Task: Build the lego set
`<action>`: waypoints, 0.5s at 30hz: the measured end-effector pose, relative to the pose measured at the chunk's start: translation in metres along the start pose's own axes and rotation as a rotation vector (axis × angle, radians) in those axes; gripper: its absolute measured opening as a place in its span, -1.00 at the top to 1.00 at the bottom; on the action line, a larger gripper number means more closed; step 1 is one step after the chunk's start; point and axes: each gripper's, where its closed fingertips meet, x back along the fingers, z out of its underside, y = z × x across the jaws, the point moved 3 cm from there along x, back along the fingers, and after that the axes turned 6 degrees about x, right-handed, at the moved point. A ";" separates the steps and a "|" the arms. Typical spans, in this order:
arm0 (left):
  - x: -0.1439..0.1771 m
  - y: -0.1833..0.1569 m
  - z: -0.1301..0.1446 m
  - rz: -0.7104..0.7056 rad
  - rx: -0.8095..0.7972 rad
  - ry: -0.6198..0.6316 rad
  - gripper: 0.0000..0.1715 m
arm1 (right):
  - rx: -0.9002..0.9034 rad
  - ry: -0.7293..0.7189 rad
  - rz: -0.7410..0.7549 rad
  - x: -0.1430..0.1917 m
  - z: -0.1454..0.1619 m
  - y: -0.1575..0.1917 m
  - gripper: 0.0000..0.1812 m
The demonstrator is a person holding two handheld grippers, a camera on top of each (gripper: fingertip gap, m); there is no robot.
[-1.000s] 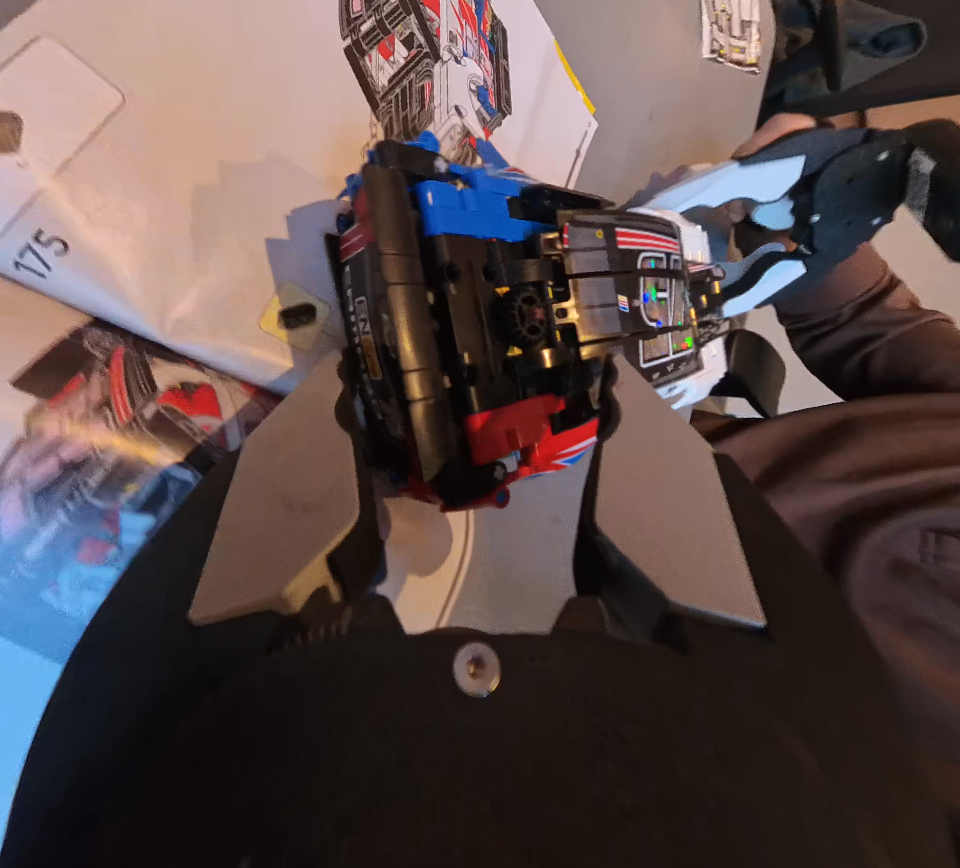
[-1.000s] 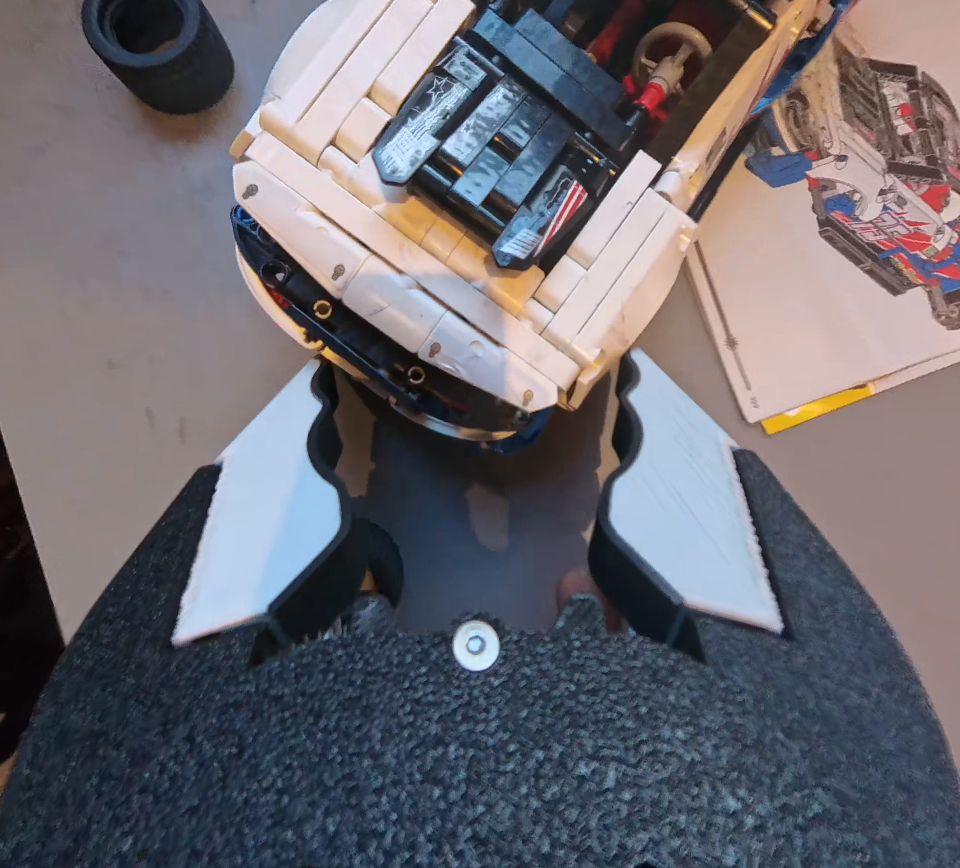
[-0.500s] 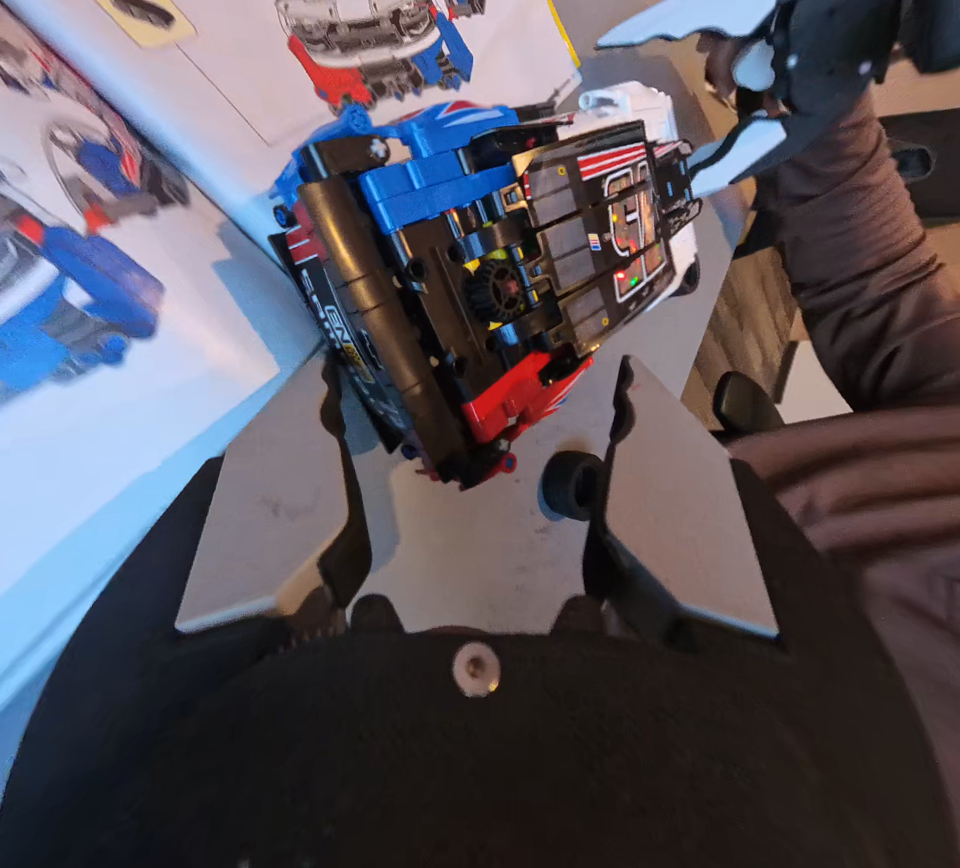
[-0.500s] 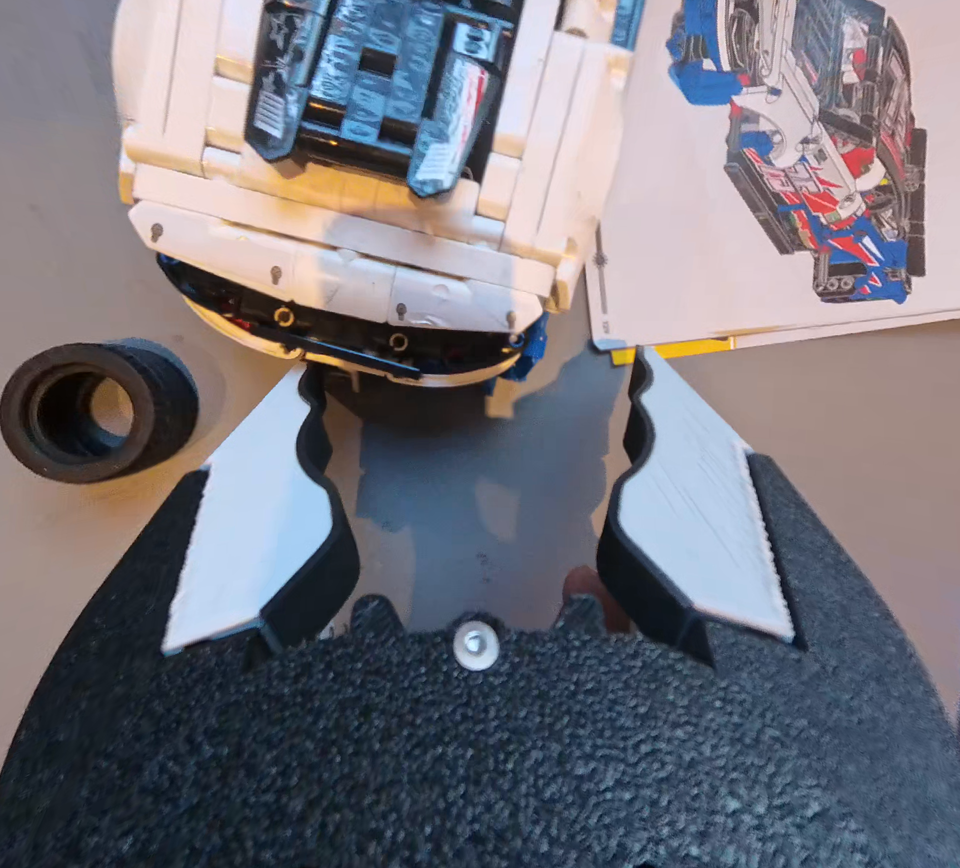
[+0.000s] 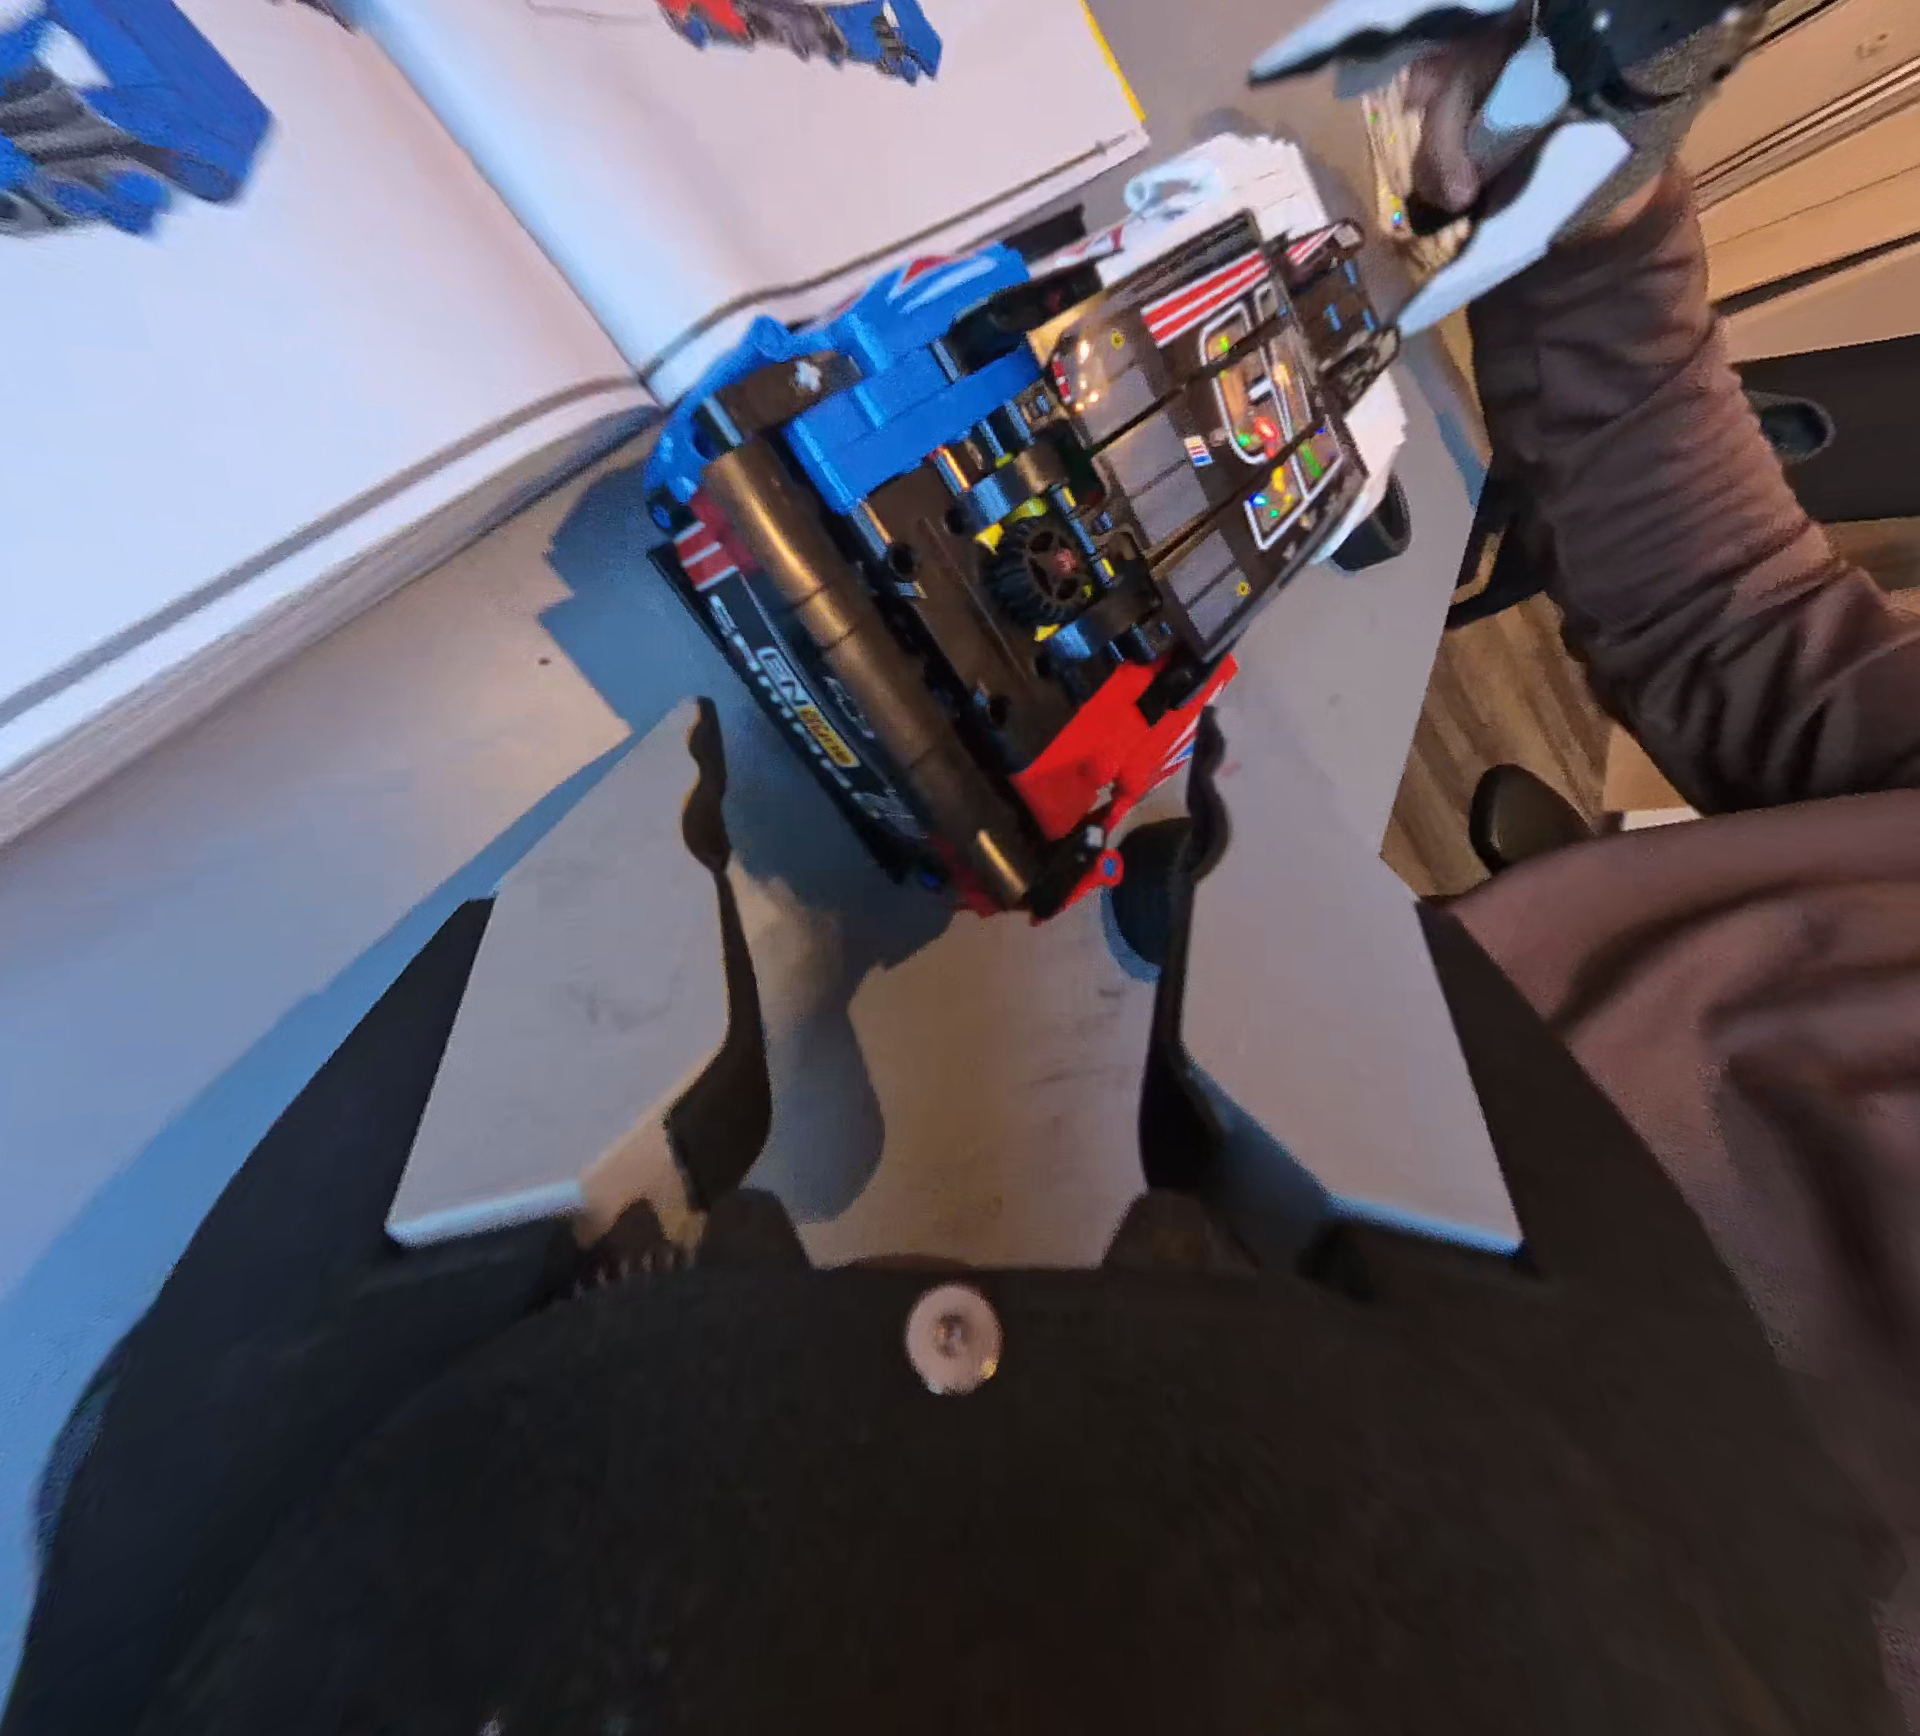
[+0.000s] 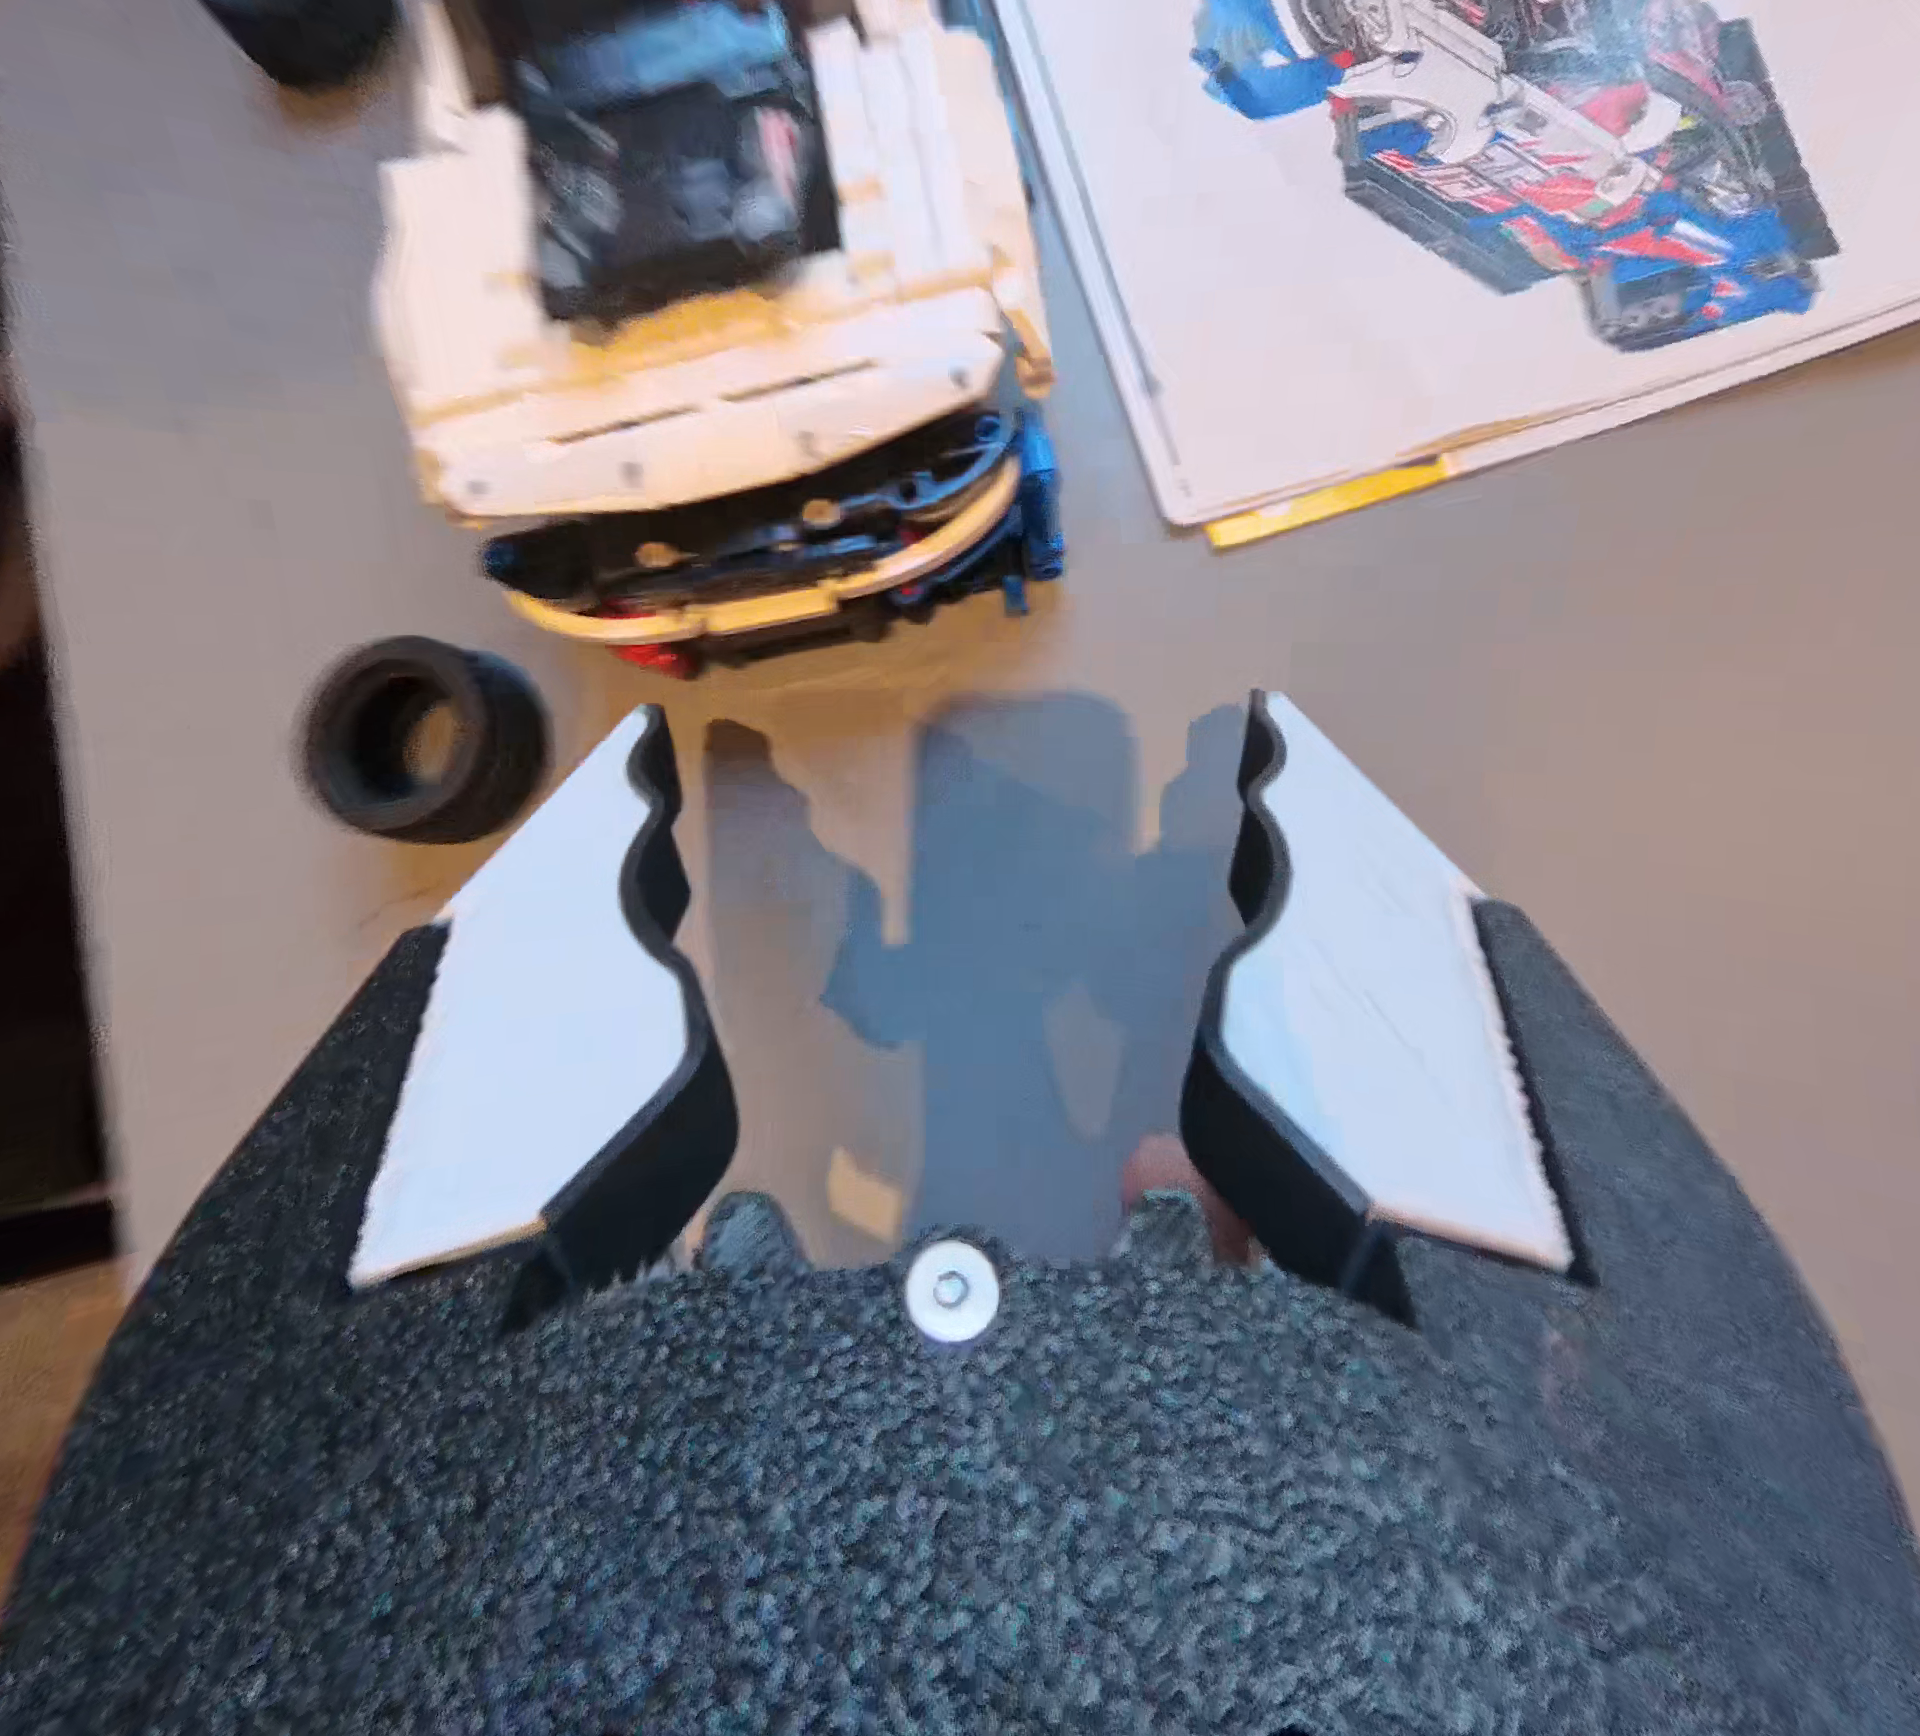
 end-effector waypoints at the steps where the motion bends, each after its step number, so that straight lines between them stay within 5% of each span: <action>1: 0.005 0.003 -0.002 -0.019 -0.020 -0.015 -0.02 | -0.036 -0.052 -0.033 0.006 -0.002 0.009 -0.10; 5: 0.004 0.012 -0.002 -0.030 -0.025 0.038 -0.09 | -0.090 -0.169 -0.077 0.005 -0.008 0.040 -0.02; 10: -0.010 0.014 -0.002 0.049 -0.009 0.098 0.14 | 0.056 -0.042 0.075 -0.020 0.002 0.032 -0.11; 15: 0.002 0.013 0.001 -0.037 -0.077 0.138 0.11 | 0.118 0.047 0.000 -0.031 -0.003 0.031 -0.16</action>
